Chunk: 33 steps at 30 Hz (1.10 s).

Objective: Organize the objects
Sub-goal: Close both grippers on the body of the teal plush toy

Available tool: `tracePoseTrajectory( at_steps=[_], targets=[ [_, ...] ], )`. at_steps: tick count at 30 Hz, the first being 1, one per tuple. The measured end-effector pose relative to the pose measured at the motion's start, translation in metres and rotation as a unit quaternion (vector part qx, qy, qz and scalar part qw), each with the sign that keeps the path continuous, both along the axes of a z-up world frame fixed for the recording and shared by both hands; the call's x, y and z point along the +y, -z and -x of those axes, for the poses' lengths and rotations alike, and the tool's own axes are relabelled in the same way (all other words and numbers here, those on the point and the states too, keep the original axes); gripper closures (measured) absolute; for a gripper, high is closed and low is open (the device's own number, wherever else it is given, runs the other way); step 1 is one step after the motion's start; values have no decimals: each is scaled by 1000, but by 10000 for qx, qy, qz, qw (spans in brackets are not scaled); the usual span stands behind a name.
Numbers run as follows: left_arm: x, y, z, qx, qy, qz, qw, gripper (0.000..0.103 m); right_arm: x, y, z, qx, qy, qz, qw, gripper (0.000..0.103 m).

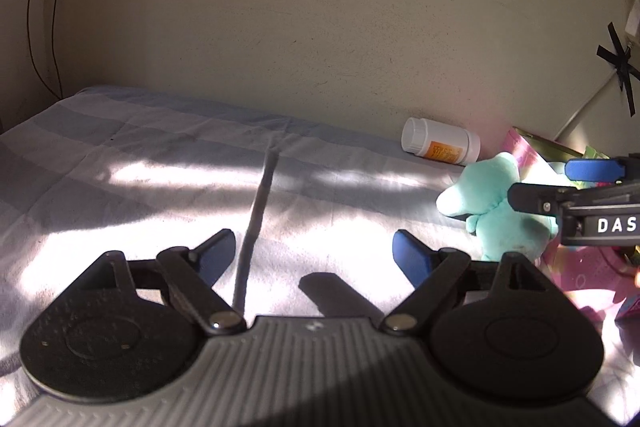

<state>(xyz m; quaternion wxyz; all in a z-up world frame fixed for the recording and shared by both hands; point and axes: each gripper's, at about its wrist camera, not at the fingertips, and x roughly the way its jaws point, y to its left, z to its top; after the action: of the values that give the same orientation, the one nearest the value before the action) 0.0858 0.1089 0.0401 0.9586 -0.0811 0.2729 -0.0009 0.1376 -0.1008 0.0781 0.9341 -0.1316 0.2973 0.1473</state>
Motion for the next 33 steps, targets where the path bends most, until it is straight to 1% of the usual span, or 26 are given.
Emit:
tracePoseTrajectory(
  at_steps=[2,3,4,5,6,7,8,9,10,11,12,13,15,18,20,22,26,28,30,33],
  targets=[
    [13,-2,-3,14,-190,167,9997,16,8,8,-20,172,60,171,9997,13],
    [20,-2,-5,26,-294,260,9992,16,10,14,-32,354,136,168,9991,13],
    [27,-3,-6,39,-406,362,9985,16,9,18,-40,539,181,91,9983,14],
    [34,-3,-6,51,-508,463,9976,16,6,23,-48,842,202,-163,9961,19],
    [41,-3,-7,64,-592,558,9967,16,4,25,-48,1043,174,-404,9936,21],
    [46,-3,-7,72,-662,645,9957,16,6,23,-39,1051,35,-642,9924,21],
    [52,-4,-7,73,-743,760,9943,16,9,20,-28,979,-170,-743,9923,20],
    [56,-4,-7,64,-812,839,9931,16,13,15,-10,907,-527,-881,9906,20],
    [59,-5,-7,54,-869,885,9923,16,17,10,8,882,-926,-1100,9857,20],
    [60,-5,-6,48,-894,914,9918,16,19,5,30,910,-1376,-1372,9767,21],
    [61,-5,-6,45,-881,939,9917,16,21,3,45,880,-1594,-1473,9722,19],
    [60,-5,-6,48,-831,959,9919,16,23,2,60,785,-1721,-1486,9706,18],
    [56,-5,-8,76,-667,981,9929,16,22,2,88,507,-1817,-1346,9728,15],
    [47,-1,-11,129,-272,1057,9939,16,15,10,101,332,-1626,-1140,9795,13],
    [41,1,-11,153,1,1141,9934,16,9,23,98,455,-1415,-1096,9828,13],
    [34,3,-11,106,365,1209,9919,16,4,35,92,651,-1226,-1168,9834,13],
    [23,3,-7,17,937,1269,9875,16,-9,47,94,840,-1074,-1564,9782,11],
    [18,5,-8,74,1105,1278,9856,16,-12,49,94,858,-1029,-1634,9774,11],
    [12,6,-8,128,1223,1167,9855,16,-12,51,98,912,-1064,-1683,9757,11],
    [10,6,-7,145,1313,1080,9853,16,-7,54,107,954,-1212,-1592,9751,11]
  ],
)
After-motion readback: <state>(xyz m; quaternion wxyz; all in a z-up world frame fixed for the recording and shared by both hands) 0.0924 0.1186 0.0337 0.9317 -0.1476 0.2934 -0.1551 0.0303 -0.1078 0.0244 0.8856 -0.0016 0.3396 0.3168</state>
